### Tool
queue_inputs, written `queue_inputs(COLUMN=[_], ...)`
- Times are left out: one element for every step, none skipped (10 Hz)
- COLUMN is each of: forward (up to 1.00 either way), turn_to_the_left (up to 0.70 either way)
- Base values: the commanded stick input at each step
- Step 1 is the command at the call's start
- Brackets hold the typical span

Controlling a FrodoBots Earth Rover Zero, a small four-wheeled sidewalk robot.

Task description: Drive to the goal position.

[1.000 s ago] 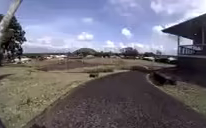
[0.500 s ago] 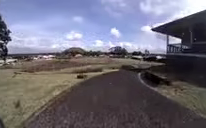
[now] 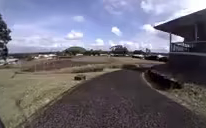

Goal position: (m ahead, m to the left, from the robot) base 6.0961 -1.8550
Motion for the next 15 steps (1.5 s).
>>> queue_inputs(forward=[0.85, 0.85, 0.85, 0.85, 0.85, 0.85, 0.85, 0.85, 0.85, 0.85, 0.85, 0.85, 0.85, 0.85, 0.85], turn_to_the_left=[-0.01, 0.00, -0.09, -0.32, -0.32, -0.32, -0.32, -0.29, -0.21, -0.04, 0.00, 0.00, 0.00, 0.00, -0.10])
